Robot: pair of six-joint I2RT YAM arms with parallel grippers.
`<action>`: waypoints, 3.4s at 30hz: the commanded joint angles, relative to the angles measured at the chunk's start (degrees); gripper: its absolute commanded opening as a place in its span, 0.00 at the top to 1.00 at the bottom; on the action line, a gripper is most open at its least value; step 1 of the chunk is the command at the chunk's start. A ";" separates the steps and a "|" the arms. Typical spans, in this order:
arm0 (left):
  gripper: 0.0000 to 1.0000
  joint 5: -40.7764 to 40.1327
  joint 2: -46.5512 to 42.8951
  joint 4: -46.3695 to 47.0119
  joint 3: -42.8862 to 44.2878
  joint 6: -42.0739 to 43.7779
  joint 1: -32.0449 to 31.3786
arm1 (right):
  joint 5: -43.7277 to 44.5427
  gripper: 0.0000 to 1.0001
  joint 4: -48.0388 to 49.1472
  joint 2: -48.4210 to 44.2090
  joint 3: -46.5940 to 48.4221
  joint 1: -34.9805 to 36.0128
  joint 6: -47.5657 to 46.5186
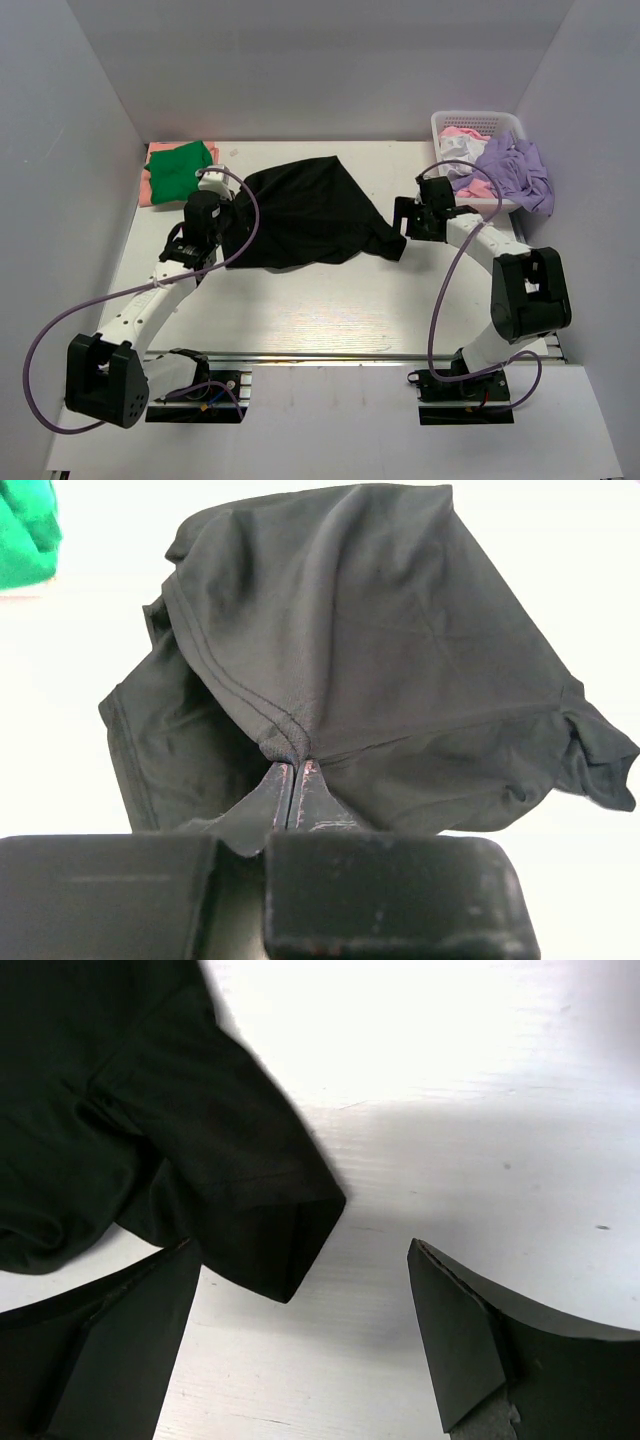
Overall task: Fold and stack the t-shirts
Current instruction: Flatten out the tshirt
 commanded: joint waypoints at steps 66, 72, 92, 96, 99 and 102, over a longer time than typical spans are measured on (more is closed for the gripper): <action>1.00 -12.62 -7.10 -2.53 11.23 1.87 0.41 | 18.37 1.00 20.74 -13.03 5.13 10.86 -23.19; 1.00 -16.25 -10.62 -5.88 21.33 6.96 0.41 | 22.68 1.00 21.18 -20.76 9.69 10.77 -33.19; 1.00 -10.45 -20.02 -8.77 41.91 23.14 0.41 | 7.74 1.00 8.10 -39.84 39.83 10.94 -61.95; 1.00 -10.45 -20.56 -9.92 47.17 26.47 0.41 | 6.69 1.00 5.45 -40.10 45.64 10.77 -67.49; 1.00 -9.31 -18.98 -11.24 50.69 27.27 0.41 | 5.10 1.00 3.78 -41.07 45.56 10.94 -69.78; 1.00 -8.08 -18.10 -12.47 53.94 27.27 0.41 | 4.48 1.00 3.16 -42.04 45.12 10.86 -70.40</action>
